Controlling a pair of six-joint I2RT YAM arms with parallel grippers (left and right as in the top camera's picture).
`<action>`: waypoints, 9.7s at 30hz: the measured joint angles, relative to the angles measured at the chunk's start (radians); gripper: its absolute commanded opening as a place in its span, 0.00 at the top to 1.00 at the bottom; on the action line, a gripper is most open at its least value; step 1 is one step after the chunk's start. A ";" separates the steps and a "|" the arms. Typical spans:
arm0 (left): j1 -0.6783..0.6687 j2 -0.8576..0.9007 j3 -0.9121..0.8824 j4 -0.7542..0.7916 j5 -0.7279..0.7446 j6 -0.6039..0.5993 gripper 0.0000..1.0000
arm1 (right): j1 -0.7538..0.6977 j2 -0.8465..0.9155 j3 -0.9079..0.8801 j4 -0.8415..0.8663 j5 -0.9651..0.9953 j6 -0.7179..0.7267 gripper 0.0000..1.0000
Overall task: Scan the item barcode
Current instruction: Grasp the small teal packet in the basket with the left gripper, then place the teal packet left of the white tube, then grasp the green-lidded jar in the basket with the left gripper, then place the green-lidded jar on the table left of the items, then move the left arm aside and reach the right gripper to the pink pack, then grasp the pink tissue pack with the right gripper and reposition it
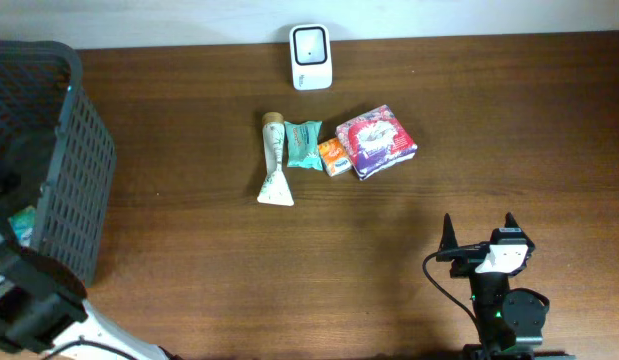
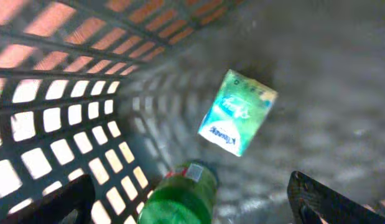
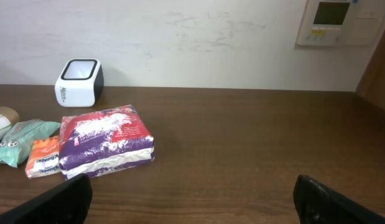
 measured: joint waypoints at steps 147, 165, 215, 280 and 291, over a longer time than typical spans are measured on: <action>-0.175 -0.069 0.981 -0.326 0.826 -0.043 0.44 | 0.000 0.000 0.000 0.000 0.000 0.000 0.01; -0.903 0.188 0.021 0.121 0.106 -0.073 0.43 | 0.000 0.000 0.000 0.000 0.000 0.000 0.01; -0.368 -0.396 0.262 -0.322 0.343 -0.024 0.01 | 0.001 0.000 0.068 0.719 -0.443 0.450 0.01; -0.368 -0.402 0.258 -0.322 0.346 -0.024 0.01 | 0.098 1.556 1.054 -0.588 -0.381 0.097 0.01; -0.368 -0.402 0.258 -0.322 0.346 -0.024 0.01 | 0.248 1.563 1.054 -0.597 -0.276 0.280 0.01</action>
